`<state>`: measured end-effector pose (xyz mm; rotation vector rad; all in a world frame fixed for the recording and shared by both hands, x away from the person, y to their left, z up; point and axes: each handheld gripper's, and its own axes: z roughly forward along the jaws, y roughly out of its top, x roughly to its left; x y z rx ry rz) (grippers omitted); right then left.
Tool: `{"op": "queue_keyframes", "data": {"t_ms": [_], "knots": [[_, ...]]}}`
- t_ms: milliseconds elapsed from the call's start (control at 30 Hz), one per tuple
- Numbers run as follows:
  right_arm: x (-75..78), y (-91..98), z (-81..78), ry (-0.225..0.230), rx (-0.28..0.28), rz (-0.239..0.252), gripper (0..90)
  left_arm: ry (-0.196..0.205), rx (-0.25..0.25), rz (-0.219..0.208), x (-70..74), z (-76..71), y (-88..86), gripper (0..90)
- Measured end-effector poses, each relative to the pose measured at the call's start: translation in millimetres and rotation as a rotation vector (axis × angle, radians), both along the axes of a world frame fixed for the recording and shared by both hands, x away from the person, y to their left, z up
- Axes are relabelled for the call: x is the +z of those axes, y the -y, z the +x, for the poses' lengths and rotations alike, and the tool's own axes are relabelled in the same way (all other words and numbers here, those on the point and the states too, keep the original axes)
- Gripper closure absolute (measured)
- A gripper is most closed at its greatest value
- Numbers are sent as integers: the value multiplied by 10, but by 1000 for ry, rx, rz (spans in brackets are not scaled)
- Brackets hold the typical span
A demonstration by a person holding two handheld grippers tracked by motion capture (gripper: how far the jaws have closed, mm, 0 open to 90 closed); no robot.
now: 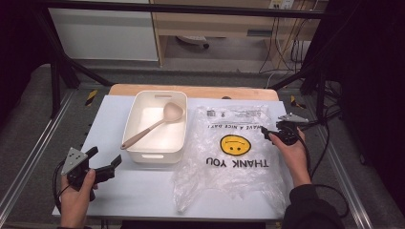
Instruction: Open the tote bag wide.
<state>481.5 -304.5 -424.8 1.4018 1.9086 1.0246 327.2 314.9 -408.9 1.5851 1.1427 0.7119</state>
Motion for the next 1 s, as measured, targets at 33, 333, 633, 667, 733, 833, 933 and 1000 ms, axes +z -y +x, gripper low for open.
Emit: {"op": "queue_keyframes", "data": {"t_ms": [33, 333, 633, 667, 733, 833, 933, 1000], "knots": [[-24, 30, 18, -5, -8, 4, 332, 0, 3, -3, -2, 3, 0, 43], [-184, 114, 116, -68, -18, 19, 418, -3, 5, 4, -9, 10, 3, 44], [-289, 80, 130, -136, 30, 11, 638, -10, 5, 7, -22, 24, 15, 46], [-285, 74, 124, -130, 32, 9, 687, -10, 8, 5, -23, 25, 15, 46], [-283, 65, 112, -128, 39, 5, 783, -11, 7, 5, -24, 27, 12, 46], [-292, 61, 100, -128, 39, 0, 859, -12, 8, 6, -24, 24, 12, 46], [-294, 59, 73, -131, 39, 4, 900, -13, 10, 6, -28, 27, 16, 47], [-288, 79, 61, -124, 16, 5, 900, -16, 10, 8, -34, 31, 16, 47]]}}
